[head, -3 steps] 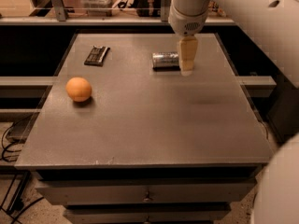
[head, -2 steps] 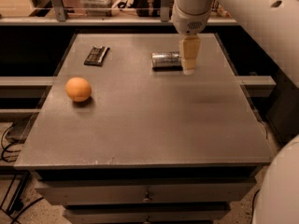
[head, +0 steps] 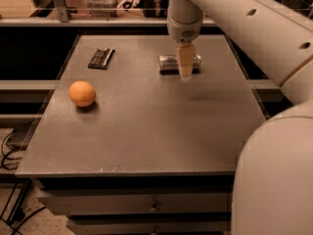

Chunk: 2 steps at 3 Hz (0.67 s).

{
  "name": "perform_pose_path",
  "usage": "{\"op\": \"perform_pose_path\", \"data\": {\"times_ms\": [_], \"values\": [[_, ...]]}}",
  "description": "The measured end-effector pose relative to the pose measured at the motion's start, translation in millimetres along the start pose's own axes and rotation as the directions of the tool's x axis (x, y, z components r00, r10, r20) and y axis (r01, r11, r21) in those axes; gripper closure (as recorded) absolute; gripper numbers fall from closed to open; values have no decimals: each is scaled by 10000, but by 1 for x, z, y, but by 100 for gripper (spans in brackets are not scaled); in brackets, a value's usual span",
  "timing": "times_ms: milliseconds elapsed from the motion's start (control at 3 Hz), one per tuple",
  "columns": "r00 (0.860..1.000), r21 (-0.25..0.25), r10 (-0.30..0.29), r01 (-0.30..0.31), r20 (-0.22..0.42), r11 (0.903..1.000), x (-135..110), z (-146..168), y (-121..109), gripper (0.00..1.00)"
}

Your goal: Place redbull can upright

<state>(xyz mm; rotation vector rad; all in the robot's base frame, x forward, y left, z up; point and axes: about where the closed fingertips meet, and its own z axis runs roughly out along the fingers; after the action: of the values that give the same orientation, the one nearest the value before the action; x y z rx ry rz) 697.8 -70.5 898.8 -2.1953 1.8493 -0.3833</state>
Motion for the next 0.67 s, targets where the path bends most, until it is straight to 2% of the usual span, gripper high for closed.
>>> {"op": "perform_pose_path", "data": {"times_ms": [333, 667], "values": [[9989, -133, -262, 257, -377, 9996, -3, 21, -12, 0], [9929, -238, -513, 490, -1070, 9985, -1, 39, -20, 0]]}}
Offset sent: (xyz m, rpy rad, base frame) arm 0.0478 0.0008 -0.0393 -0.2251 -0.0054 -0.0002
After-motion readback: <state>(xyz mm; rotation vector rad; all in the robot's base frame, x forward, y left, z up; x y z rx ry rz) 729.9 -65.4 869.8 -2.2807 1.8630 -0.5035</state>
